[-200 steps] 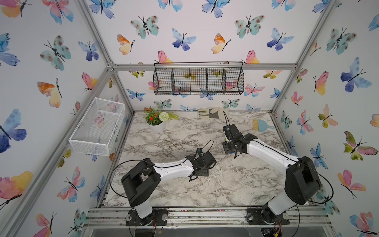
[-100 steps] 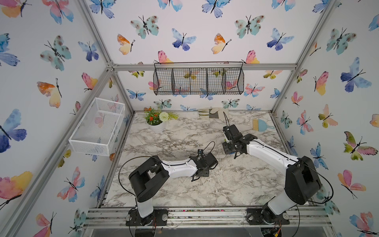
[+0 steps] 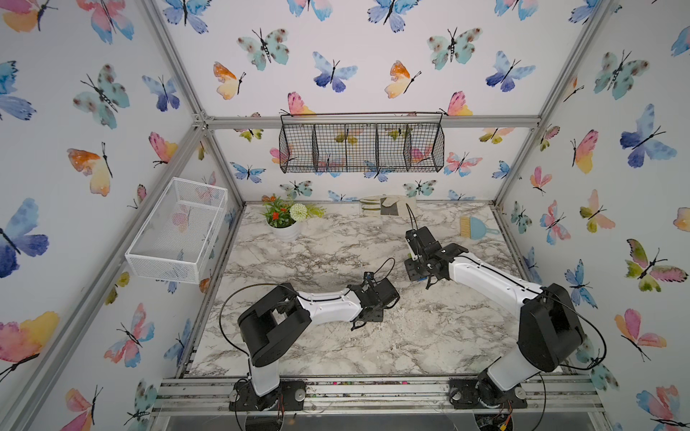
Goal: Assemble the letter y with lego
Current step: Move the lego brick at the center of the board, then assemble the lego brick with the lego brick.
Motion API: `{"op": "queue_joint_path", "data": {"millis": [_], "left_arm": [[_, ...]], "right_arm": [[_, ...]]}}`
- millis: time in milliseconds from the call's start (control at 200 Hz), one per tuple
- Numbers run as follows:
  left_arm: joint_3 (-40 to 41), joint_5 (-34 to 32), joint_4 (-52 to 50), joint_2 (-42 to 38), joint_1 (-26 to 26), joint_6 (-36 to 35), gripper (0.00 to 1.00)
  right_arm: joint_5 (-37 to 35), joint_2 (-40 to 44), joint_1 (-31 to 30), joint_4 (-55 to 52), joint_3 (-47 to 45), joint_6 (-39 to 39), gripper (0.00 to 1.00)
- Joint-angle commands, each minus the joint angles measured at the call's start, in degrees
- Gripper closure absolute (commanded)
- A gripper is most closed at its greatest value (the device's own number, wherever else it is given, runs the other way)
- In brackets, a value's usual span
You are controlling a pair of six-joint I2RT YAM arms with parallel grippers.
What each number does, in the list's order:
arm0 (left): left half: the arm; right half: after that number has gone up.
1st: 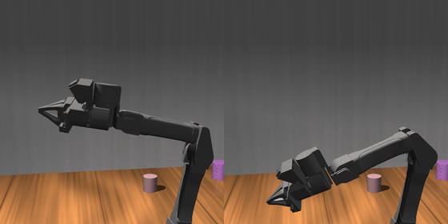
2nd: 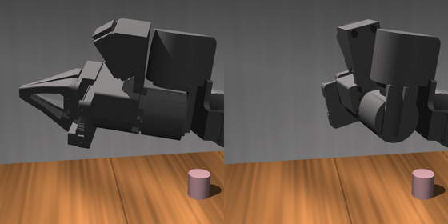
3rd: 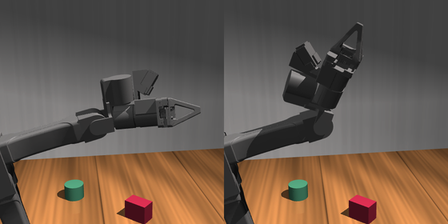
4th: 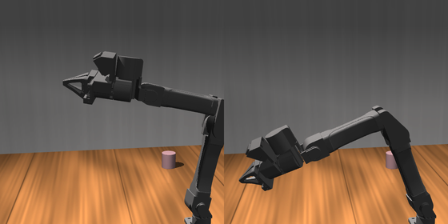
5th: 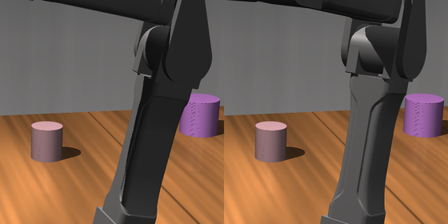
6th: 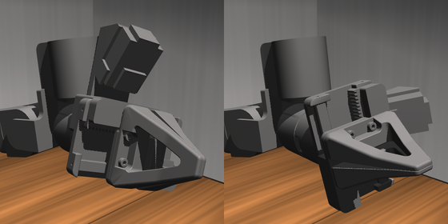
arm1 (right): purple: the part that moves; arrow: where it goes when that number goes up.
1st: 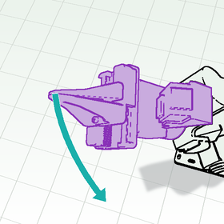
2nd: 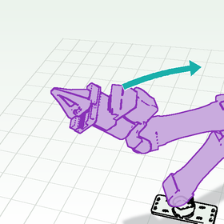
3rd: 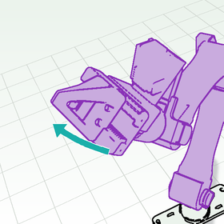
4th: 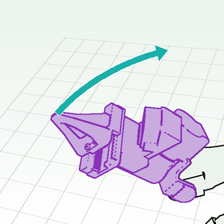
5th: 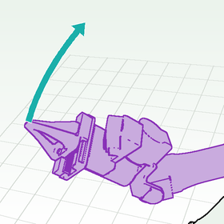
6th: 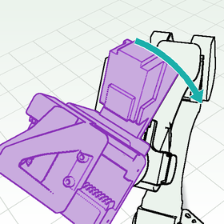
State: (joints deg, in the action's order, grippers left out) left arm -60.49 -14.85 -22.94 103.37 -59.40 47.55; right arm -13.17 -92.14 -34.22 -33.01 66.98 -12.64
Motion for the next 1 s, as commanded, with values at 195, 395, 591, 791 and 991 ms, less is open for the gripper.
{"op": "queue_joint_path", "data": {"millis": [195,395,591,791,991], "left_arm": [[-0.41,-0.08,-2.2,0.17,-2.04,-2.14,0.54],[-2.63,-4.59,-5.3,-4.35,-1.42,-3.59,0.11],[-3.5,-4.65,-9.4,-16.0,7.04,-5.07,0.08],[2.25,1.58,-9.65,-31.21,27.35,-9.94,0.08],[4.32,2.14,-11.38,-35.51,43.11,-18.41,0.06]], "right_arm": [[0.29,-0.94,-0.19,-1.9,0.76,0.3,0.89],[6.51,-0.32,-0.21,-0.05,0.3,6.2,0.89],[15.94,0.79,-1.25,2.55,-0.34,13.84,0.91],[19.87,-2.72,-9.37,-1.17,1.67,23.97,0.91],[17.54,-7.26,-16.61,-3.84,4.3,28.38,0.9]]}}
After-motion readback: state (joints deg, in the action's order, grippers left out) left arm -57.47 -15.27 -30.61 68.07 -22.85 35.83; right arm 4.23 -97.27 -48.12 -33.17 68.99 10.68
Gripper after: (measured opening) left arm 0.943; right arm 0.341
